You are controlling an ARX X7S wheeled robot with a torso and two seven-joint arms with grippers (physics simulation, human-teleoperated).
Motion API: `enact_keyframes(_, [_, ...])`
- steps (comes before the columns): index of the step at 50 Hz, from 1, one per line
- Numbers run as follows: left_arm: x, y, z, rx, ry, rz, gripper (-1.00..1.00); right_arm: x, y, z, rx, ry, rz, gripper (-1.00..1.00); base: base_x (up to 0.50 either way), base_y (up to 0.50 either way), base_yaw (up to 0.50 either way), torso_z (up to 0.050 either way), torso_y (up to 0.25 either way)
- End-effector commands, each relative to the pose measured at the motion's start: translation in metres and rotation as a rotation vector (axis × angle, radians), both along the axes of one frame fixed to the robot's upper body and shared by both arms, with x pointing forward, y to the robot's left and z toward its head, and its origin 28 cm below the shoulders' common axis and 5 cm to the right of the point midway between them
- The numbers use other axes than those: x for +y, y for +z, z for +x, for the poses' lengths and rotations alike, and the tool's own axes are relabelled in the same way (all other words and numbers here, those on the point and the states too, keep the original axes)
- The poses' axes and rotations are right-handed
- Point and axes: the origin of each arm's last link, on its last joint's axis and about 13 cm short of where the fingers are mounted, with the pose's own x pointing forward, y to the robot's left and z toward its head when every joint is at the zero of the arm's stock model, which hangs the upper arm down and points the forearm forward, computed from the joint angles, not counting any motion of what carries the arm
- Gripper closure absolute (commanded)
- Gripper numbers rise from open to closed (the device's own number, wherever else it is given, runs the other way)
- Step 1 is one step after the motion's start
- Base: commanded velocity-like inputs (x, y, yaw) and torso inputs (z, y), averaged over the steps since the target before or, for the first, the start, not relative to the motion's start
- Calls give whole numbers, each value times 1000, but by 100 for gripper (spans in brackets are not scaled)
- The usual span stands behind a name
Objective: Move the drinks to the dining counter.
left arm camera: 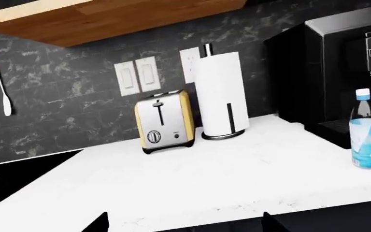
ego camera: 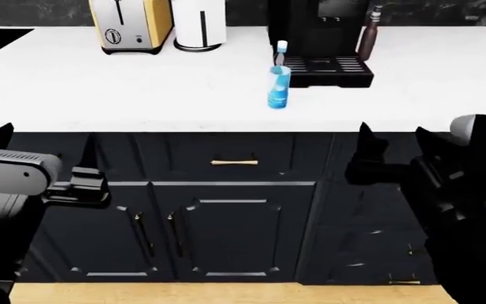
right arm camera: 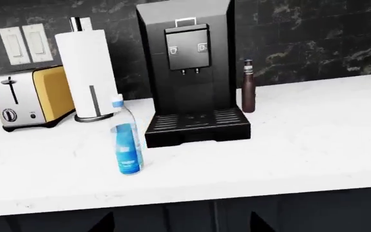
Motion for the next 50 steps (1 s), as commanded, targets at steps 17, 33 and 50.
enact_keyframes(17, [15, 38, -28, -72, 78, 89, -100, -1, 75, -13, -34, 29, -86, -100, 250, -500, 0, 0, 0])
enact_keyframes(33, [18, 45, -34, -86, 107, 104, -100, -1, 88, -17, -56, 25, -120, -100, 331, -496, 0, 0, 0])
enact_keyframes(50, [28, 50, -50, -107, 136, 52, -100, 1, 78, -13, -47, 34, -215, -100, 455, -339, 0, 0, 1])
